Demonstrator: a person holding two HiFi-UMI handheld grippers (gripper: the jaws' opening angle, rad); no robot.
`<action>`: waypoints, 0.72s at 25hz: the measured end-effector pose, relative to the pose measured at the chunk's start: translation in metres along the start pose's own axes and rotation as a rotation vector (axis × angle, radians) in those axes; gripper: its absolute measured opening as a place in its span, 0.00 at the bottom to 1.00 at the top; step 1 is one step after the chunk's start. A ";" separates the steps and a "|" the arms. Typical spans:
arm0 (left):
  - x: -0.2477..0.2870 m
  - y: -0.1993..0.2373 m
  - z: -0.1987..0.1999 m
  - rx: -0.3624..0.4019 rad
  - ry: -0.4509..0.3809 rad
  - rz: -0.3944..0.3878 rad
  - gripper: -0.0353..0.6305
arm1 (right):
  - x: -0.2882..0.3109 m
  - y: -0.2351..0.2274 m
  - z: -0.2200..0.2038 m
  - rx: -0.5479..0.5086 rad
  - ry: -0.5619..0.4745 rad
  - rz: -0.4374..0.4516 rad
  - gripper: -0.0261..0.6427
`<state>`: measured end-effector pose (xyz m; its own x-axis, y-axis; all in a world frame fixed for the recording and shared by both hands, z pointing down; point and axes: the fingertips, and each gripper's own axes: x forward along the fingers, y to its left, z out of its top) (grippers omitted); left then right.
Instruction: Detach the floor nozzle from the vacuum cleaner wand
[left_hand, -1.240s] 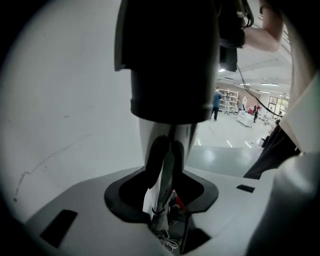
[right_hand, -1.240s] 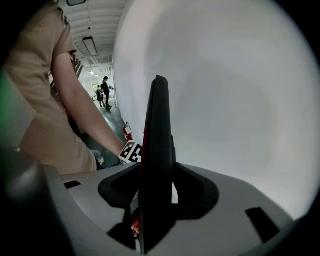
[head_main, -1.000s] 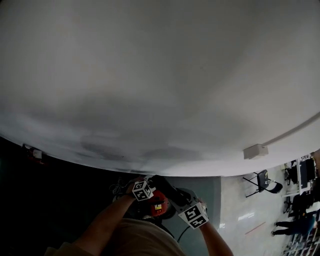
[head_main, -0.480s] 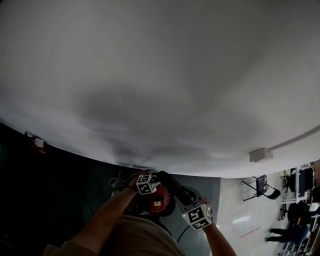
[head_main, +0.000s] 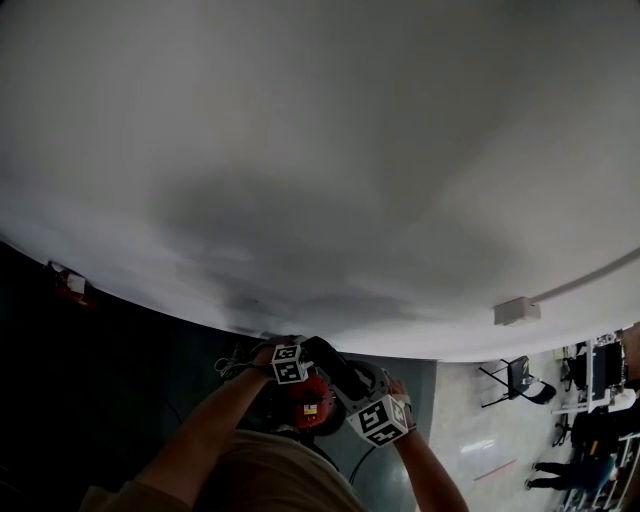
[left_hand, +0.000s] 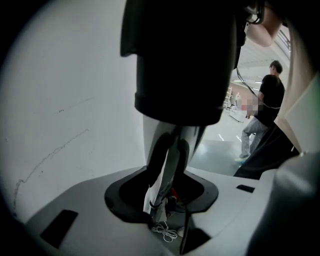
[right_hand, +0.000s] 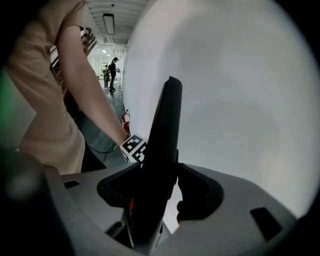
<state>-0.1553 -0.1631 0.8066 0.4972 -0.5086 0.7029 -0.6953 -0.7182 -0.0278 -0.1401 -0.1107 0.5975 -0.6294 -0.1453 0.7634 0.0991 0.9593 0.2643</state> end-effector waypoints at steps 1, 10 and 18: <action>0.000 0.001 -0.001 -0.001 0.005 0.004 0.28 | 0.005 -0.001 0.004 0.003 -0.009 -0.004 0.38; -0.008 0.011 -0.009 -0.054 -0.049 -0.017 0.28 | 0.011 -0.007 0.018 0.217 -0.106 -0.062 0.37; 0.002 -0.010 0.008 -0.027 -0.052 -0.001 0.28 | -0.010 -0.017 -0.020 0.284 -0.108 0.090 0.37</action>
<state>-0.1433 -0.1606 0.8024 0.5234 -0.5327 0.6650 -0.7086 -0.7056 -0.0076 -0.1203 -0.1299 0.5970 -0.7077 -0.0444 0.7051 -0.0510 0.9986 0.0118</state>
